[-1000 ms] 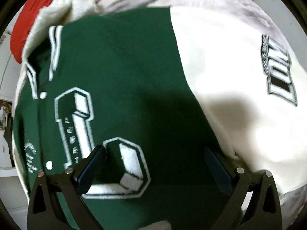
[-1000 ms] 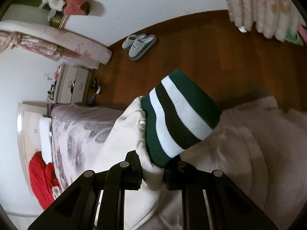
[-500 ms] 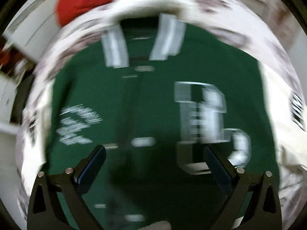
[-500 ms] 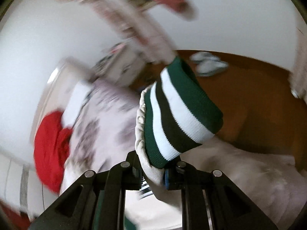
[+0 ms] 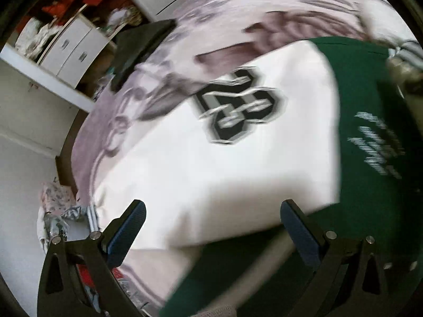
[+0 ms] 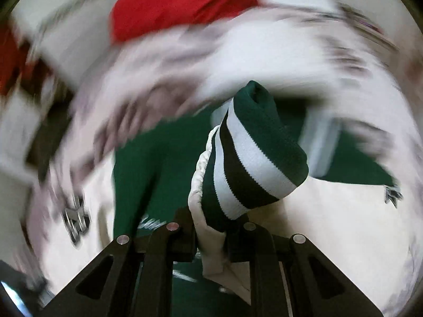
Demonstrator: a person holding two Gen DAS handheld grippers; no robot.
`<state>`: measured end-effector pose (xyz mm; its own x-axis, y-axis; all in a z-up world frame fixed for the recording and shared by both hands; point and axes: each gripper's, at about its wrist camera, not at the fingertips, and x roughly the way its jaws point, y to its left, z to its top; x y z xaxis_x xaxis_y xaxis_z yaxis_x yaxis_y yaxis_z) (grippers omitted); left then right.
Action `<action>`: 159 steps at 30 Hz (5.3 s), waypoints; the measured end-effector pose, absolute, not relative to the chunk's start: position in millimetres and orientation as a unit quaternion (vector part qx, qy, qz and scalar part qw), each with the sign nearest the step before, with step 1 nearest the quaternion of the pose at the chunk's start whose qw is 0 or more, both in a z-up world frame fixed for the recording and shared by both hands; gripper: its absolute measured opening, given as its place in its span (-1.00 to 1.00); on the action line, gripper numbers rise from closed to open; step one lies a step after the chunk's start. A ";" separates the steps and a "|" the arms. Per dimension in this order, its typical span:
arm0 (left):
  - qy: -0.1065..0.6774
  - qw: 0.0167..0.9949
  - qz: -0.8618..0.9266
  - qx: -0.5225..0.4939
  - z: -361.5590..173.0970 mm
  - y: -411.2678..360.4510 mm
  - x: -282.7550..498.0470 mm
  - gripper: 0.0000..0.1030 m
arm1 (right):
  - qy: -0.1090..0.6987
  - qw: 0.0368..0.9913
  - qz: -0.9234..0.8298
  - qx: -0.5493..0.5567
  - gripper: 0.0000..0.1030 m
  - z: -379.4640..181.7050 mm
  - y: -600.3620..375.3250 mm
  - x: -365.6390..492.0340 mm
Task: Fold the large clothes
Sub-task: 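Fold the held sleeve across the jacket body while the left tool grasps the patched sleeve cuff, then lay the patched sleeve across the jacket body with the left tool and release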
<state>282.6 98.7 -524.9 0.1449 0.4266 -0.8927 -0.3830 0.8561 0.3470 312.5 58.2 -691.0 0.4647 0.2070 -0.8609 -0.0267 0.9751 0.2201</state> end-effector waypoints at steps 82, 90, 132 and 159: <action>0.429 0.676 0.260 -0.540 -641.5 499.9 238.9 0.04 | 0.645 0.719 0.005 0.259 0.08 -784.3 152.2 140.8; 0.385 0.715 0.281 -0.511 -625.9 473.4 242.2 -0.70 | 0.640 0.709 -0.003 0.294 0.19 -783.2 139.3 140.5; 0.448 0.880 -0.158 0.004 -453.6 -253.0 376.0 -0.93 | 0.624 0.700 -0.217 0.271 0.41 -767.0 -239.2 -5.2; 0.531 0.846 -0.016 0.043 -469.8 -149.0 315.8 0.63 | 0.548 0.694 -0.020 0.467 0.41 -733.4 -287.8 46.3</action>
